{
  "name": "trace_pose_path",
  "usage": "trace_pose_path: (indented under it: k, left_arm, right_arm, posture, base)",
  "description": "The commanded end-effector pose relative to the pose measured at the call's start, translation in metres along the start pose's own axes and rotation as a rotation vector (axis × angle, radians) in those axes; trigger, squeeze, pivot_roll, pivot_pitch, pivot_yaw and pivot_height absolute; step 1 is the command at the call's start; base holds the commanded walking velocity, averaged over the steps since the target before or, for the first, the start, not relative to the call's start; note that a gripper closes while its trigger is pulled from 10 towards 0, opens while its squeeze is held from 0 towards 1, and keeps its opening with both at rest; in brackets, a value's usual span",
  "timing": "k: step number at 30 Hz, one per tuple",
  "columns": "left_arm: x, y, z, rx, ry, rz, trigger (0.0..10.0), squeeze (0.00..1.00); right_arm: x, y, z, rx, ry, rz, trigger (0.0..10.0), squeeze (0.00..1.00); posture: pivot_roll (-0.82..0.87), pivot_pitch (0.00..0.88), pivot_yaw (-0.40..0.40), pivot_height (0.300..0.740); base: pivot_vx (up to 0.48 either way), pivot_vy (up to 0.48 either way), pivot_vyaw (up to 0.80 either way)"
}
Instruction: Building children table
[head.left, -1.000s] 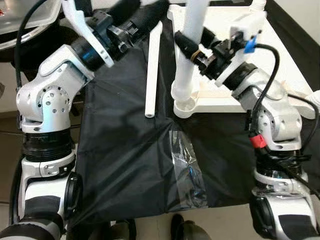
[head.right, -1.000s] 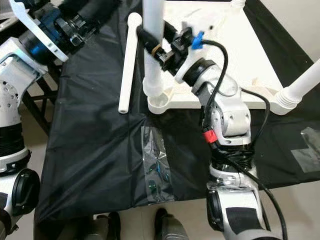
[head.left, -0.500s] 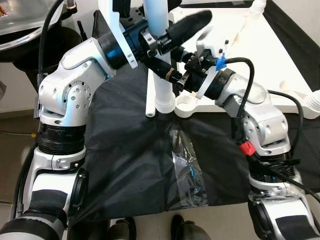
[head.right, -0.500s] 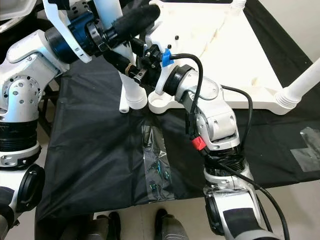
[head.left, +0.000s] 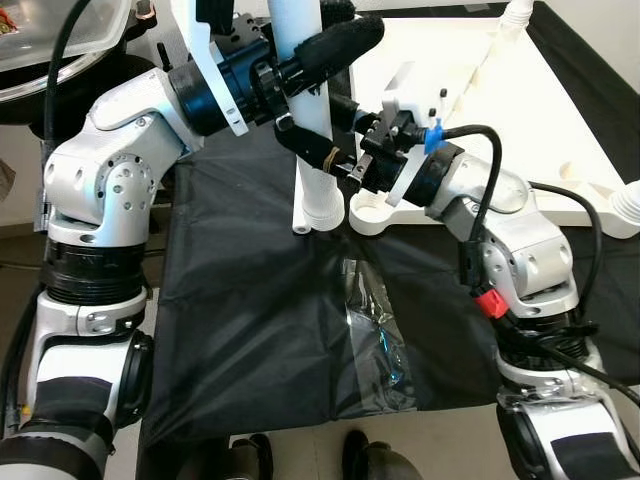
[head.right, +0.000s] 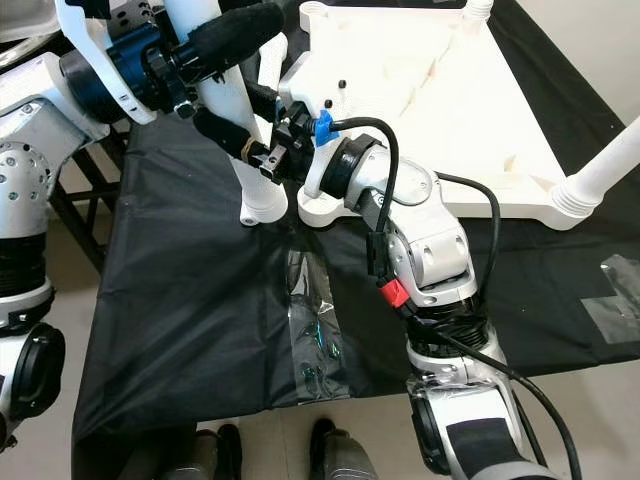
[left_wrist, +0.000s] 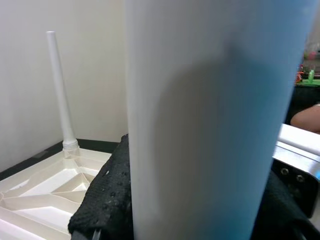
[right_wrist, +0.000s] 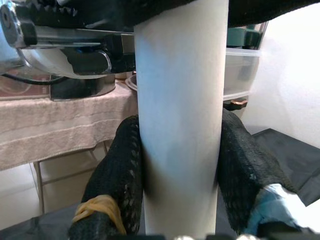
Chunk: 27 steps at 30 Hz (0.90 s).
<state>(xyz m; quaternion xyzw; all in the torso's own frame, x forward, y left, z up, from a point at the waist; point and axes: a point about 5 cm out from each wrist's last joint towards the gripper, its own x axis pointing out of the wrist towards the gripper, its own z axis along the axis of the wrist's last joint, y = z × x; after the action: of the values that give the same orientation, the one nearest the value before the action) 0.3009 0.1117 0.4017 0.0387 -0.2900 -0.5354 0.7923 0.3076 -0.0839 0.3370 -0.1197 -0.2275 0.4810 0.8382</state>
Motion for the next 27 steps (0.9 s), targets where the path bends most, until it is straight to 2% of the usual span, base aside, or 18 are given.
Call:
trace_pose_path:
  k: [1, 3, 5, 7, 9, 11, 13, 17, 18, 23, 27]
  left_arm:
    - [0.003, -0.008, 0.001, -0.005, 0.028, -0.116, 0.0, 0.00]
    - [0.005, -0.014, 0.001, -0.024, 0.042, -0.187, 0.0, 0.00]
    - [0.005, -0.014, 0.001, -0.024, 0.042, -0.187, 0.0, 0.00]
    - [0.010, -0.027, 0.003, -0.053, 0.039, -0.285, 0.0, 0.00]
    - [0.010, -0.027, 0.003, -0.053, 0.039, -0.285, 0.0, 0.00]
    - [0.017, -0.037, 0.004, -0.065, 0.032, -0.355, 0.0, 0.00]
    - [0.021, -0.040, 0.005, -0.068, 0.022, -0.374, 0.0, 0.00]
    - [0.035, -0.055, 0.011, -0.084, -0.036, -0.405, 0.0, 0.00]
    - [0.037, -0.057, 0.012, -0.085, -0.046, -0.410, 0.0, 0.00]
    - [0.043, -0.066, 0.015, -0.097, -0.067, -0.437, 0.0, 0.00]
    - [0.043, -0.072, 0.016, -0.097, -0.066, -0.459, 0.0, 0.00]
  right_arm:
    - [-0.008, 0.000, 0.002, 0.013, -0.009, 0.061, 10.0, 1.00]
    - [-0.020, 0.003, 0.001, 0.054, 0.011, 0.180, 10.0, 1.00]
    - [-0.020, 0.003, 0.001, 0.054, 0.011, 0.180, 10.0, 1.00]
    - [-0.029, 0.003, 0.004, 0.071, 0.025, 0.298, 10.0, 1.00]
    - [-0.029, 0.003, 0.004, 0.071, 0.025, 0.298, 10.0, 1.00]
    - [-0.031, 0.005, 0.006, 0.069, 0.035, 0.390, 10.0, 1.00]
    - [-0.030, 0.006, 0.006, 0.069, 0.037, 0.409, 10.0, 1.00]
    - [-0.025, 0.015, -0.010, 0.072, 0.103, 0.447, 10.0, 1.00]
    - [-0.023, 0.020, -0.016, 0.085, 0.119, 0.462, 10.0, 0.00]
    - [-0.015, 0.034, -0.024, 0.138, 0.118, 0.496, 10.0, 0.00]
    - [-0.012, 0.037, -0.023, 0.155, 0.100, 0.500, 10.0, 0.00]
  posture:
    - [0.02, 0.222, -0.012, 0.740]
    - [0.02, 0.224, -0.012, 0.740]
    - [0.02, 0.224, -0.012, 0.740]
    - [0.02, 0.224, -0.013, 0.740]
    - [0.02, 0.224, -0.013, 0.740]
    - [0.02, 0.223, -0.015, 0.740]
    - [0.02, 0.222, -0.015, 0.740]
    - [0.02, 0.220, -0.015, 0.740]
    - [0.03, 0.221, -0.015, 0.740]
    - [0.03, 0.220, -0.014, 0.740]
    - [0.03, 0.218, -0.013, 0.740]
  base:
    - [0.000, 0.000, 0.00]
    - [0.000, 0.000, 0.00]
    - [0.000, 0.000, 0.00]
    - [0.000, 0.000, 0.00]
    - [0.000, 0.000, 0.00]
    - [0.000, 0.000, 0.00]
    - [0.000, 0.000, 0.00]
    - [0.000, 0.000, 0.00]
    - [0.000, 0.000, 0.00]
    - [0.000, 0.000, 0.00]
    - [0.000, 0.000, 0.00]
